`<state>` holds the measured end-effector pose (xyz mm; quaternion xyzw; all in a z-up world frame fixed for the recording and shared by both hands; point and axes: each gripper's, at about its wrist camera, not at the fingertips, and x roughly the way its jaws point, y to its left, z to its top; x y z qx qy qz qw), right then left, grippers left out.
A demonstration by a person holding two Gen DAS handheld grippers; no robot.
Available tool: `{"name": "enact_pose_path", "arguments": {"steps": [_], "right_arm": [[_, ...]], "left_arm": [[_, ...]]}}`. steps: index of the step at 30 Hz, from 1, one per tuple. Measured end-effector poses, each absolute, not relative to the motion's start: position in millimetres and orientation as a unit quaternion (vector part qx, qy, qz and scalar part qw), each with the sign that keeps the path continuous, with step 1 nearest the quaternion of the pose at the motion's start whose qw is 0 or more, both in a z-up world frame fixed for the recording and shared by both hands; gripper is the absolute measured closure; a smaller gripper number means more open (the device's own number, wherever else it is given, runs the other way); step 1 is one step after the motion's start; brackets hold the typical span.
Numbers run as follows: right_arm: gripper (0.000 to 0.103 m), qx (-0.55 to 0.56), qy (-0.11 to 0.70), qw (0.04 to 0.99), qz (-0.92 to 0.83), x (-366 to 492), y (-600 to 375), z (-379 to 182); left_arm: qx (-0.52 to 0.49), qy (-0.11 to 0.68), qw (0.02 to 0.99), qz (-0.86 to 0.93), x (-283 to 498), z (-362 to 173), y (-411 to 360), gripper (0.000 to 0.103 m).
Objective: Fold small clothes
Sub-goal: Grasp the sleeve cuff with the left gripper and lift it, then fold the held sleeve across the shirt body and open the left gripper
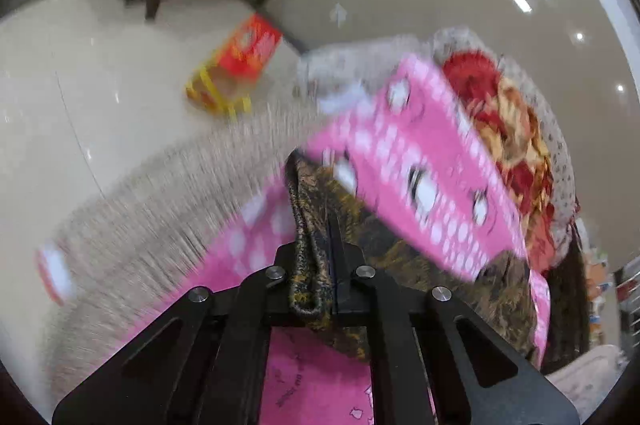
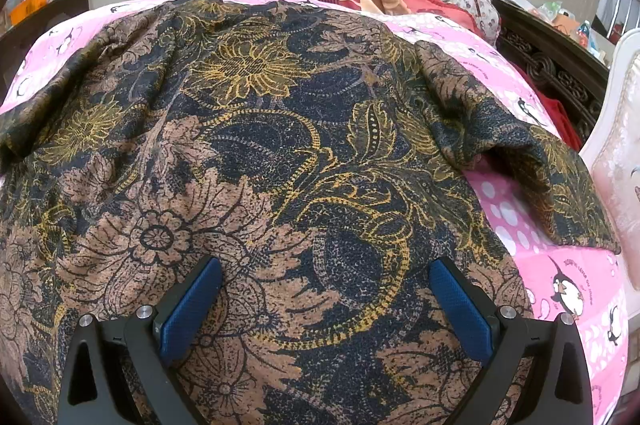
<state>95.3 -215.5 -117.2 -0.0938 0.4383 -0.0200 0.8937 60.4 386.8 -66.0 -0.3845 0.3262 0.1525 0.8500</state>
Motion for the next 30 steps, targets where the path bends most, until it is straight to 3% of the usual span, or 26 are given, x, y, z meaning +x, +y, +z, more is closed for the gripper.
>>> {"name": "enact_pose_path", "arguments": {"steps": [4, 8, 11, 15, 22, 26, 30], "right_arm": [[0.0, -0.094, 0.438, 0.894, -0.02, 95, -216, -117], [0.0, -0.094, 0.438, 0.894, -0.02, 95, -215, -117], [0.0, -0.094, 0.438, 0.894, -0.021, 95, -215, -117], [0.0, -0.089, 0.449, 0.889, -0.02, 96, -217, -115], [0.001, -0.038, 0.446, 0.894, -0.013, 79, -245, -82], [0.001, -0.047, 0.422, 0.905, 0.009, 74, -257, -52], [0.001, -0.021, 0.403, 0.914, 0.05, 86, -262, -30]], "left_arm": [[-0.359, 0.255, 0.876, 0.195, 36, -5, 423, 0.099], [-0.33, 0.24, 0.892, 0.195, 34, 32, 433, 0.099], [-0.304, 0.242, 0.911, 0.137, 52, 44, 395, 0.099], [-0.261, 0.263, 0.929, 0.004, 95, 47, 281, 0.099], [-0.169, 0.321, 0.913, -0.189, 159, -9, 25, 0.099], [-0.139, 0.414, 0.876, -0.204, 182, -80, -50, 0.099], [-0.124, 0.425, 0.872, -0.212, 165, -89, -61, 0.096]]}}
